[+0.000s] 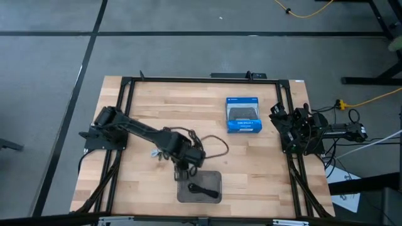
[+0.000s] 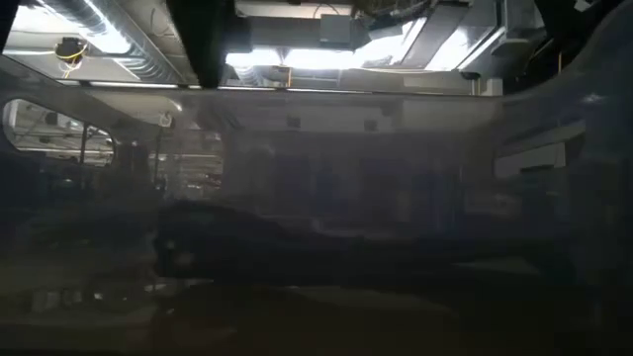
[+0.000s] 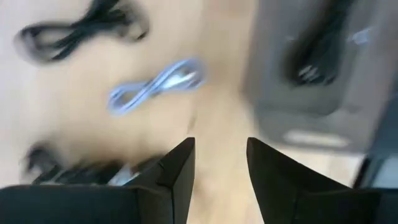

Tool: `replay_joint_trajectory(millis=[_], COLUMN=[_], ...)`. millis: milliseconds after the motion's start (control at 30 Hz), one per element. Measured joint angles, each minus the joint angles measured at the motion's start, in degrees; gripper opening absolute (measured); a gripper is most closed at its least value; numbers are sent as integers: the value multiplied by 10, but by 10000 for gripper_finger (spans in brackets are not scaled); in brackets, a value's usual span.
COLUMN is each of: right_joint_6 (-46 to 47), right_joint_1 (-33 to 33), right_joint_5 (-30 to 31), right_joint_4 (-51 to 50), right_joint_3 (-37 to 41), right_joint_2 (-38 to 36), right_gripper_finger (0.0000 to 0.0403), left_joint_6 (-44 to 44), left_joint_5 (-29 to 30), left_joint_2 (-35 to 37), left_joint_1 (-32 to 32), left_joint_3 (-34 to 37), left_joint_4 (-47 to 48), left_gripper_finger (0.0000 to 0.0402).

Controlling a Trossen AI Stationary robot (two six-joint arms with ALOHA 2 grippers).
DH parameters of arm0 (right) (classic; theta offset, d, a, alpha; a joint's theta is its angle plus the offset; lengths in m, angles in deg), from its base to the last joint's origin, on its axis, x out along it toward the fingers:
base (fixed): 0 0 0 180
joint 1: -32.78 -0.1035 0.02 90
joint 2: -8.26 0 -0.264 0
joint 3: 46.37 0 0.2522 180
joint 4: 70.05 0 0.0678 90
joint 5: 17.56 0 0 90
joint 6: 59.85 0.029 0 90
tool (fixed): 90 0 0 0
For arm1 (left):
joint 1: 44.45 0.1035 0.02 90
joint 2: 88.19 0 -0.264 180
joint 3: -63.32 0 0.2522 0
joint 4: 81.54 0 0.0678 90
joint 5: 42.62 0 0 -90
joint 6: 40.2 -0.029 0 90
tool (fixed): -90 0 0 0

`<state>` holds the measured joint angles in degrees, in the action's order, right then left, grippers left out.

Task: Pick and place USB-C Cables
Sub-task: Put the left white charger cable into the black bin

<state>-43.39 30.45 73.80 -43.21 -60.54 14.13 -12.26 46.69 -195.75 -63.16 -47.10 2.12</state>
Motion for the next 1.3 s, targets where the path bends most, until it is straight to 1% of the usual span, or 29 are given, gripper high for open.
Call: replay_joint_trajectory(millis=[100, 167, 233, 300, 433, 533, 600, 700, 800, 900, 1000, 1067, 1200, 1300], right_joint_6=[0, 0, 0, 0, 2, 25, 29, 28, 28, 27, 26, 25, 25, 25], right_joint_1=[0, 0, 0, 0, 0, 0, 0, 0, 0, 0, 0, 0, 0, 0], right_joint_5=[0, 0, -1, -1, -1, -3, -19, -43, -45, -45, -45, -45, -45, -45], right_joint_4=[-6, -13, -24, -35, -48, -55, -56, -57, -57, -57, -57, -56, -56, -56], right_joint_3=[0, 0, 0, 0, 0, 0, 0, 0, 0, 0, 0, 0, 0, 0], right_joint_2=[0, 0, 0, 0, 0, 0, 0, 0, 0, 0, 0, 0, 0, 0], right_gripper_finger=[97, 97, 97, 97, 97, 97, 97, 97, 97, 97, 97, 97, 97, 97], left_joint_6=[6, 17, 33, 44, 50, 77, 112, 133, 146, 169, 178, 181, 181, 177], left_joint_5=[49, 65, 79, 90, 88, 86, 87, 91, 85, 76, 74, 86, 130, 133], left_joint_2=[15, 18, 17, 17, 28, 66, 107, 187, 266, 314, 330, 329, 329, 329], left_joint_1=[3, 8, 13, 15, 13, 9, 7, 0, -11, -22, -30, -30, -29, -29], left_joint_3=[0, 8, 33, 65, 132, 188, 228, 306, 387, 471, 537, 568, 602, 620], left_joint_4=[62, 99, 121, 122, 113, 94, 62, -4, -89, -171, -252, -288, -330, -352], left_gripper_finger=[138, 138, 138, 138, 139, 139, 139, 139, 139, 139, 139, 139, 139, 139])
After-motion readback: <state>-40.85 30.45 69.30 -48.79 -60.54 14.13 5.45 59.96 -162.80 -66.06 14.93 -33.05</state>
